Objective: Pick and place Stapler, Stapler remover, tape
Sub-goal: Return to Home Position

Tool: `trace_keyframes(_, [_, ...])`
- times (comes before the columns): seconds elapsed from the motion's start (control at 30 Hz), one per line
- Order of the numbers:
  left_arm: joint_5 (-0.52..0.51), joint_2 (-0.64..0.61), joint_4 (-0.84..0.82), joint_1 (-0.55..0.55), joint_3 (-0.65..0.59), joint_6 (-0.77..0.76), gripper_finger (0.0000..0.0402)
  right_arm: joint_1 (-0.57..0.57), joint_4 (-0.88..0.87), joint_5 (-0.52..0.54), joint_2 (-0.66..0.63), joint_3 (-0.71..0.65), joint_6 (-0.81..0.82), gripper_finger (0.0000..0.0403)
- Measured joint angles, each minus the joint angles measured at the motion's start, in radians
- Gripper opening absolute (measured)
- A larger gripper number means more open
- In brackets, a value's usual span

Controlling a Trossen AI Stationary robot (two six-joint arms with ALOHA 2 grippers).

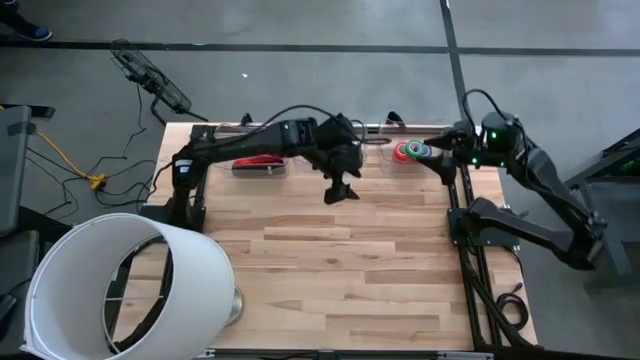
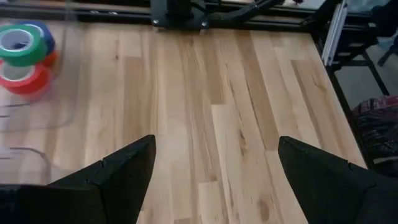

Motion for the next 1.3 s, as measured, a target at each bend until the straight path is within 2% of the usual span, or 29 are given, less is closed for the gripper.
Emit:
trace_keyframes(0.17, [0.003, 0.0, 0.117, -0.053, -0.07, -0.066, 0.0332, 0.005, 0.179, -0.017, -0.131, -0.189, 0.08, 0.0339])
trace_keyframes(0.43, [-0.059, 0.0, 0.301, -0.132, -0.122, -0.212, 0.0332, 0.005, 0.445, -0.224, -0.252, -0.49, 0.228, 0.0339])
trace_keyframes(0.63, [-0.118, 0.0, 0.368, -0.166, -0.123, -0.269, 0.0332, 0.005, 0.568, -0.292, -0.295, -0.603, 0.26, 0.0339])
trace_keyframes(0.83, [-0.207, 0.0, 0.446, -0.192, -0.123, -0.333, 0.0332, 0.006, 0.62, -0.282, -0.324, -0.681, 0.284, 0.0339])
trace_keyframes(0.97, [-0.236, 0.0, 0.503, -0.198, -0.123, -0.343, 0.0332, 0.053, 0.844, -0.279, -0.347, -0.782, 0.381, 0.0339])
trace_keyframes(1.13, [-0.305, -0.025, 0.522, -0.214, -0.123, -0.347, 0.0332, 0.201, 1.125, -0.233, -0.415, -0.902, 0.516, 0.0339])
trace_keyframes(1.2, [-0.36, -0.055, 0.471, -0.219, -0.124, -0.339, 0.0332, 0.257, 1.112, -0.186, -0.449, -0.919, 0.52, 0.0339])
trace_keyframes(1.3, [-0.424, -0.101, 0.412, -0.23, -0.123, -0.323, 0.0332, 0.319, 0.995, -0.118, -0.494, -0.897, 0.467, 0.0339])
